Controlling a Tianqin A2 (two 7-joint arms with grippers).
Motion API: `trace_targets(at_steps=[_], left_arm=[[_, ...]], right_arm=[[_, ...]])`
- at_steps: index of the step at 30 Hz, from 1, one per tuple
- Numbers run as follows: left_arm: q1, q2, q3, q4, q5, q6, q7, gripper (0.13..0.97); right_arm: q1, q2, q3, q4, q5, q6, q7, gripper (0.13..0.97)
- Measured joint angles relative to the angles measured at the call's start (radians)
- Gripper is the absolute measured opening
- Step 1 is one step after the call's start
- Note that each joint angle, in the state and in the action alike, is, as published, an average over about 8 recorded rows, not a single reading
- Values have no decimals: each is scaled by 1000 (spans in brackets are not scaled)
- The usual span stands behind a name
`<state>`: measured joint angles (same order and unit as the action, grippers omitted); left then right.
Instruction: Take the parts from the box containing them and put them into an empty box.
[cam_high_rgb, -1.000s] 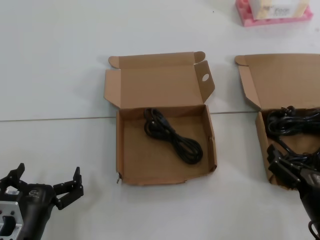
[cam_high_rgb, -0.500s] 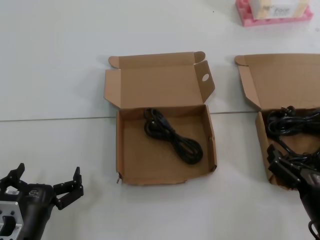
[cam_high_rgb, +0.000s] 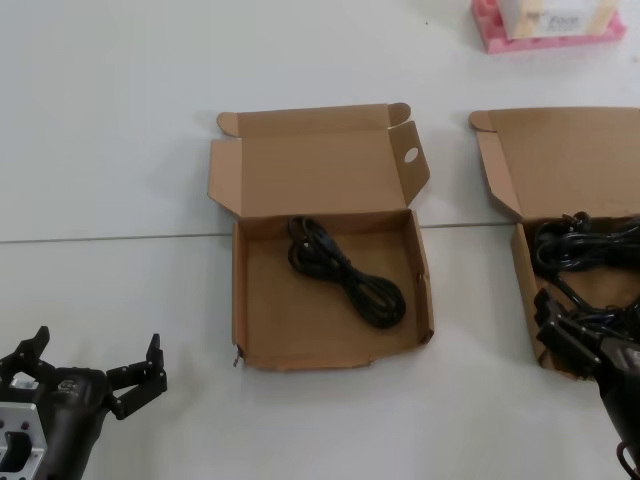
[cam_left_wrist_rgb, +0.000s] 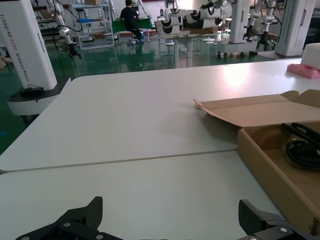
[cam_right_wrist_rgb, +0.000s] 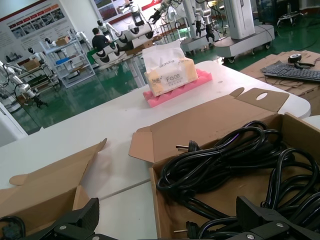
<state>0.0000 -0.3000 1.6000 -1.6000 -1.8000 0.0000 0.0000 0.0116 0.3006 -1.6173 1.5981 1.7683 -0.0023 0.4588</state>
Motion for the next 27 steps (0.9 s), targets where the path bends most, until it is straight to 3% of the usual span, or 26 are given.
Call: trace_targets(at_steps=[27], left_arm=[[0, 0, 0, 0, 0, 0, 0, 966]], right_arm=[[0, 0, 0, 0, 0, 0, 0, 966]])
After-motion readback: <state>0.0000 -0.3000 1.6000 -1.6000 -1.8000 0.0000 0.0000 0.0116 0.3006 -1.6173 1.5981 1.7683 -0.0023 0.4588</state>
